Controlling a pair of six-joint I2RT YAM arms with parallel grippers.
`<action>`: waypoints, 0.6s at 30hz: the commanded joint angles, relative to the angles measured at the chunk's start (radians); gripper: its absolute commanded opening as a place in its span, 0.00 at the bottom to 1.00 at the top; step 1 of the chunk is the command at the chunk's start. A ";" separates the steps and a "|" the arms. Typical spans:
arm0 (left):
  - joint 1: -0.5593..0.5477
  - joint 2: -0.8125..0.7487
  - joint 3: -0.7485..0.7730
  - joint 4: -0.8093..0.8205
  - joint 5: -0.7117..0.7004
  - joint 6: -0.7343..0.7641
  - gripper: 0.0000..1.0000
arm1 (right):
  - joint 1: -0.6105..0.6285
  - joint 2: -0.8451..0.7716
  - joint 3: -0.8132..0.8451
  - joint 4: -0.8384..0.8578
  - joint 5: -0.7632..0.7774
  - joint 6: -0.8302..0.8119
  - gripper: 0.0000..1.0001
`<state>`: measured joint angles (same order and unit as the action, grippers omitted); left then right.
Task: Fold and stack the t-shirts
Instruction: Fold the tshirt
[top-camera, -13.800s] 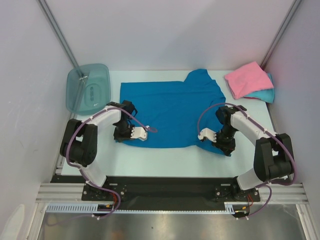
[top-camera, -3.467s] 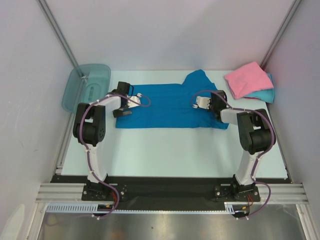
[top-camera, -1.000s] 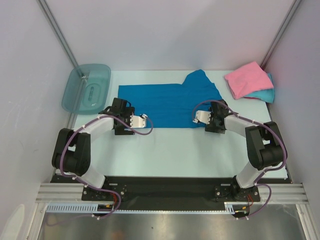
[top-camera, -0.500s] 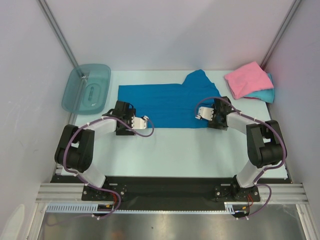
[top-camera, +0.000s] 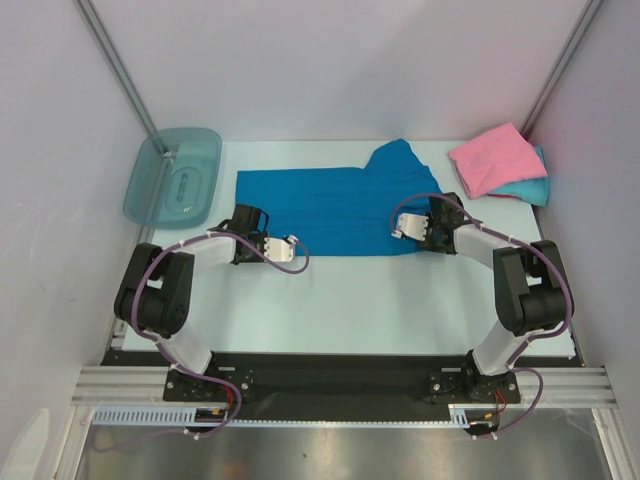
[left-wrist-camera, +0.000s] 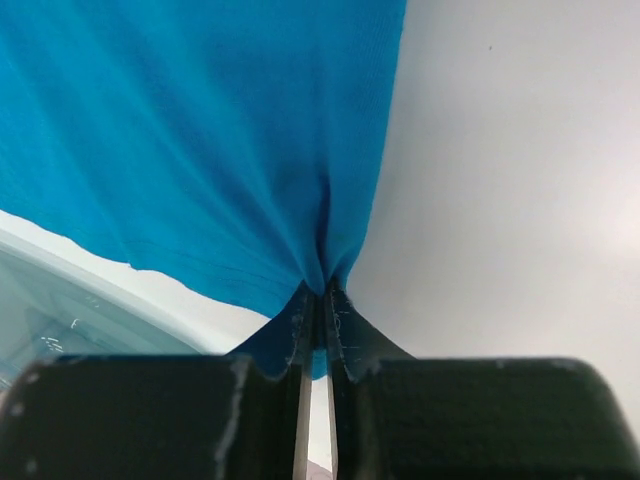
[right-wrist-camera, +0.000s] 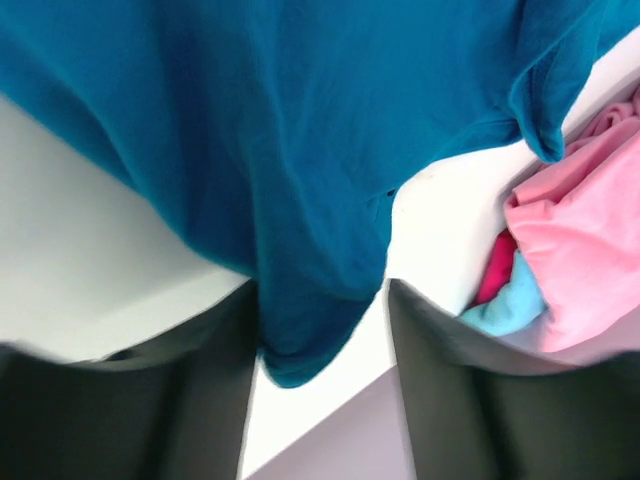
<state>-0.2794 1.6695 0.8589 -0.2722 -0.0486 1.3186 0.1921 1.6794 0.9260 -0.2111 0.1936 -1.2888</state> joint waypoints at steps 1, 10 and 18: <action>0.008 0.010 0.031 -0.027 0.013 0.016 0.11 | -0.005 -0.003 0.031 0.004 0.000 -0.006 0.52; 0.029 0.012 0.061 -0.064 0.015 0.054 0.11 | -0.042 -0.015 0.033 -0.010 0.000 -0.044 0.22; 0.057 -0.016 0.068 -0.154 0.029 0.100 0.08 | -0.077 -0.040 0.060 -0.120 -0.048 -0.076 0.22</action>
<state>-0.2451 1.6779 0.8982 -0.3519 -0.0284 1.3758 0.1322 1.6794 0.9333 -0.2596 0.1616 -1.3392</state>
